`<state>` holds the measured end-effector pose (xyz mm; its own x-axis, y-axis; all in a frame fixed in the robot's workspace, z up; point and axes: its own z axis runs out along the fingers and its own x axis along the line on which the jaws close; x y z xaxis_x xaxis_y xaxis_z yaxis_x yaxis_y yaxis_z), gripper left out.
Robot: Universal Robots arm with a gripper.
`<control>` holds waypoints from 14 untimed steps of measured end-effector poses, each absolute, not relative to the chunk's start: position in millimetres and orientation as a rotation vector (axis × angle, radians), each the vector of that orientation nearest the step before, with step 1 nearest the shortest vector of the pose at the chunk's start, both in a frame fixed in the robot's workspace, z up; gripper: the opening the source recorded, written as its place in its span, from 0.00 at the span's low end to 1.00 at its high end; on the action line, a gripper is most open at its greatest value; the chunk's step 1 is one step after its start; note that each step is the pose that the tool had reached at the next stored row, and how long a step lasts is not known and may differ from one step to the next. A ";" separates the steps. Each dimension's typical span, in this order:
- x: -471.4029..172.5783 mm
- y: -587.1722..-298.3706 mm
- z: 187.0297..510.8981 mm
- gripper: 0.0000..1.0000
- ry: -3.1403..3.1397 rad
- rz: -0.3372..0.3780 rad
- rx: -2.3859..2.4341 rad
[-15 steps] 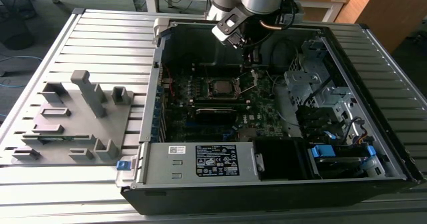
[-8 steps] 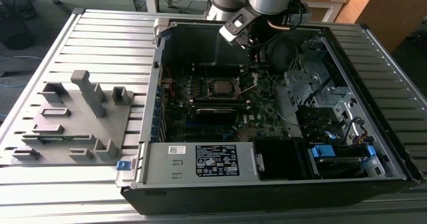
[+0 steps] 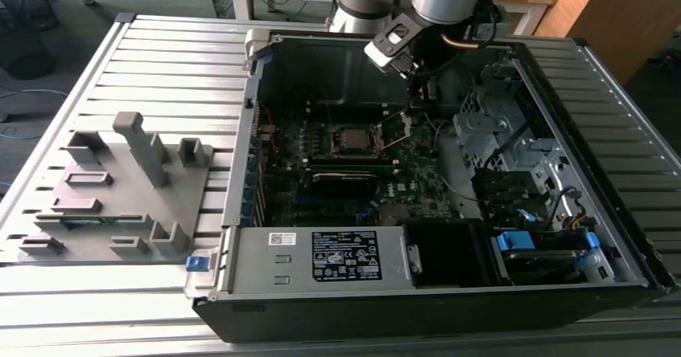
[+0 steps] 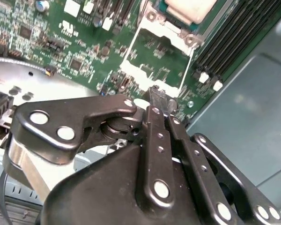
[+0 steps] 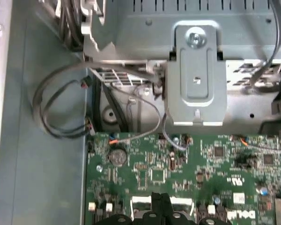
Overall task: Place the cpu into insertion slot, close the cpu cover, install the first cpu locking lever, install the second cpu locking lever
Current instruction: 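Close the cpu cover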
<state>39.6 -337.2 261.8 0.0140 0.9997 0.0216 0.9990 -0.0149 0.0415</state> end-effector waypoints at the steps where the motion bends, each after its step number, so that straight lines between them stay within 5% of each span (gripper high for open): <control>1: 42.5 -337.2 261.8 0.11 2.195 0.069 2.227; 14: 56.3 -337.1 249.7 0.11 2.195 0.069 2.227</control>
<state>56.3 -337.1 249.7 0.0140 0.9997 0.0216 0.9990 -0.0148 0.0411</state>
